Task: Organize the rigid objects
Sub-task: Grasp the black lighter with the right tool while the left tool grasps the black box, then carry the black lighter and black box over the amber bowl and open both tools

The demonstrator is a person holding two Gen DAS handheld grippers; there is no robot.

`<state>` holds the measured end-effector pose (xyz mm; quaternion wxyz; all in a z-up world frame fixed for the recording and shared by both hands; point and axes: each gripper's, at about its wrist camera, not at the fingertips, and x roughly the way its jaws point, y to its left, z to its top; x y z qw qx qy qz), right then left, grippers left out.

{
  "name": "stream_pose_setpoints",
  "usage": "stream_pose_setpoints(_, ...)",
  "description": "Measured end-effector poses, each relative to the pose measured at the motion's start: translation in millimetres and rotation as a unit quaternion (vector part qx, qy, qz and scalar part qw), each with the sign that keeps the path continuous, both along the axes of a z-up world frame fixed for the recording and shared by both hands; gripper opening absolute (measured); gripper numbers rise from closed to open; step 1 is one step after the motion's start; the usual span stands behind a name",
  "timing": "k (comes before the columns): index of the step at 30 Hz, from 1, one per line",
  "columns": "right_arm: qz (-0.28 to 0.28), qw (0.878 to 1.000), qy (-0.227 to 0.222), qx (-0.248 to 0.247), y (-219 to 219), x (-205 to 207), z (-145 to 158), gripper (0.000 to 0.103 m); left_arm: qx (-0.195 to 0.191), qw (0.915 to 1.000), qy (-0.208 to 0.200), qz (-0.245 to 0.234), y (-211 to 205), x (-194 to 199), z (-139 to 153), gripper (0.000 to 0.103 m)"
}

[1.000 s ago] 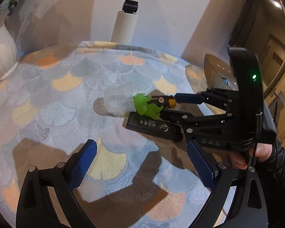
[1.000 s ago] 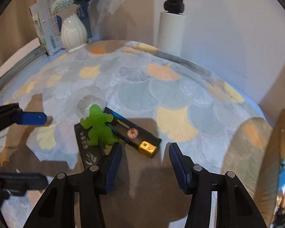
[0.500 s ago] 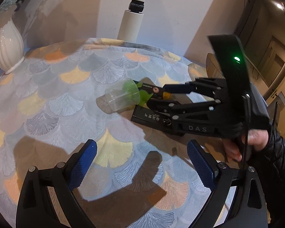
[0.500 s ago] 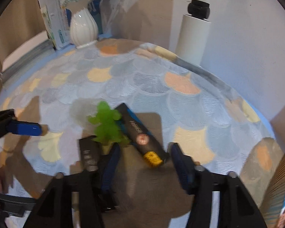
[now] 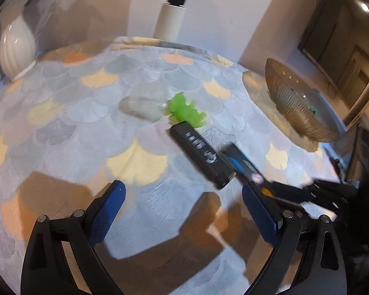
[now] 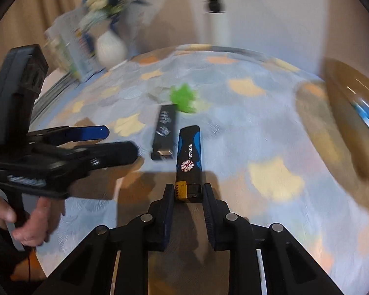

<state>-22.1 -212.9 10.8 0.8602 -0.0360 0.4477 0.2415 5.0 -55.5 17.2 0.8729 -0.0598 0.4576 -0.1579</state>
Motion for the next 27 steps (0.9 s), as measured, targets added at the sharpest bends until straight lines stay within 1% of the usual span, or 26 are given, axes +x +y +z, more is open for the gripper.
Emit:
stream_pose_setpoints(1,-0.024,1.000,-0.002,-0.001,-6,-6,0,0.022,0.008,1.0000,-0.001,0.005,-9,5,1,0.095)
stream_pose_setpoints(2,-0.055,0.998,-0.006,-0.014,-12,-9,-1,0.022,0.012,0.9999,-0.002,0.007,-14,9,2,0.090)
stream_pose_setpoints(3,-0.085,0.996,-0.013,-0.032,-19,-12,-1,0.022,0.025,0.9996,-0.004,0.013,-22,15,2,0.084)
stream_pose_setpoints(4,-0.099,0.994,-0.015,-0.036,-24,-12,-1,0.022,0.036,0.9992,-0.003,0.017,-25,19,2,0.081)
stream_pose_setpoints(5,-0.115,0.993,-0.011,-0.027,-32,-12,0,0.022,0.050,0.9985,0.003,0.023,-31,28,-1,0.074)
stream_pose_setpoints(6,-0.122,0.992,-0.005,-0.011,-39,-11,-1,0.022,0.052,0.9982,0.010,0.027,-33,33,-4,0.068)
stream_pose_setpoints(7,-0.124,0.992,-0.003,-0.003,-43,-10,-1,0.022,0.055,0.9980,0.009,0.030,-32,36,-5,0.067)
stream_pose_setpoints(8,-0.124,0.992,-0.002,0.005,-45,-10,0,0.022,0.062,0.9976,-0.003,0.032,-33,37,-4,0.062)
stream_pose_setpoints(9,-0.124,0.992,-0.003,0.005,-45,-10,0,0.022,0.072,0.9970,-0.009,0.025,-34,36,-5,0.048)
stream_pose_setpoints(10,-0.123,0.992,-0.004,0.004,-45,-10,-1,0.022,0.072,0.9972,-0.010,0.019,-35,35,-5,0.040)
stream_pose_setpoints(11,-0.122,0.993,-0.006,0.001,-44,-11,0,0.022,0.066,0.9977,-0.011,0.004,-33,30,-3,0.029)
stream_pose_setpoints(12,-0.120,0.993,-0.008,0.001,-44,-12,0,0.022,0.060,0.9981,-0.009,-0.012,-30,25,-1,0.025)
stream_pose_setpoints(15,-0.115,0.993,-0.010,0.003,-45,-16,2,0.022,0.057,0.9970,-0.012,-0.050,-16,6,0,0.022)
stream_pose_setpoints(18,-0.112,0.994,-0.004,0.002,-47,-23,2,0.022,0.044,0.9937,-0.014,-0.102,0,-20,1,0.022)
stream_pose_setpoints(21,-0.097,0.995,-0.006,-0.007,-47,-30,2,0.023,0.044,0.9926,-0.004,-0.113,6,-29,-1,0.024)
stream_pose_setpoints(22,-0.096,0.995,-0.002,-0.008,-48,-28,1,0.024,0.045,0.9924,-0.003,-0.114,4,-29,-1,0.026)
stream_pose_setpoints(24,-0.101,0.995,0.013,0.008,-52,-21,1,0.031,0.053,0.9923,-0.006,-0.112,-3,-29,-1,0.044)
stream_pose_setpoints(25,-0.105,0.994,0.017,0.015,-53,-20,1,0.036,0.064,0.9923,-0.010,-0.106,-9,-29,-2,0.045)
stream_pose_setpoints(27,-0.111,0.993,0.020,0.024,-50,-17,1,0.036,0.087,0.9912,-0.022,-0.097,-17,-30,-5,0.045)
